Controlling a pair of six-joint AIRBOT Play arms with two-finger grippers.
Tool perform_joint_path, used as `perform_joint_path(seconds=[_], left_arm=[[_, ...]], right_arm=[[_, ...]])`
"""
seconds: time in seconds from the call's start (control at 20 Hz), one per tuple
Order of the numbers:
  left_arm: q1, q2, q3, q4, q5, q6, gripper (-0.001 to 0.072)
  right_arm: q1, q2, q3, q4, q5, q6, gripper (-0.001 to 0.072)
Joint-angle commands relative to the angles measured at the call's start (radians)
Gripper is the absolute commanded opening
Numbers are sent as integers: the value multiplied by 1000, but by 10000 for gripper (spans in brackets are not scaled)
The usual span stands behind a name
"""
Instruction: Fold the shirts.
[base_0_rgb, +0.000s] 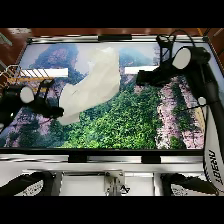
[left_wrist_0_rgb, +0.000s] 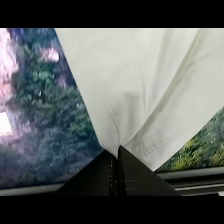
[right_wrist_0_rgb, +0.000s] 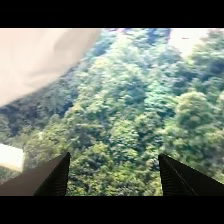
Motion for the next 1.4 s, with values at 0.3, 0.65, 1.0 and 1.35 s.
perform_joint_path(seconds=[0.3, 0.65, 1.0, 1.35], left_arm=[[2, 464, -336, -124, -3, -114, 49], [1, 551, -337, -172, 23, -114, 49], [1, 643, -337, -341, 130, -21, 50], [2, 639, -335, -357, 466, -24, 50]], right_arm=[[214, -275, 0, 365, -288, -32, 674], [173, -402, 0, 395, -274, 81, 674], [216, -489, 0, 430, -387, 217, 579], [153, -418, 0, 374, -481, 182, 77]])
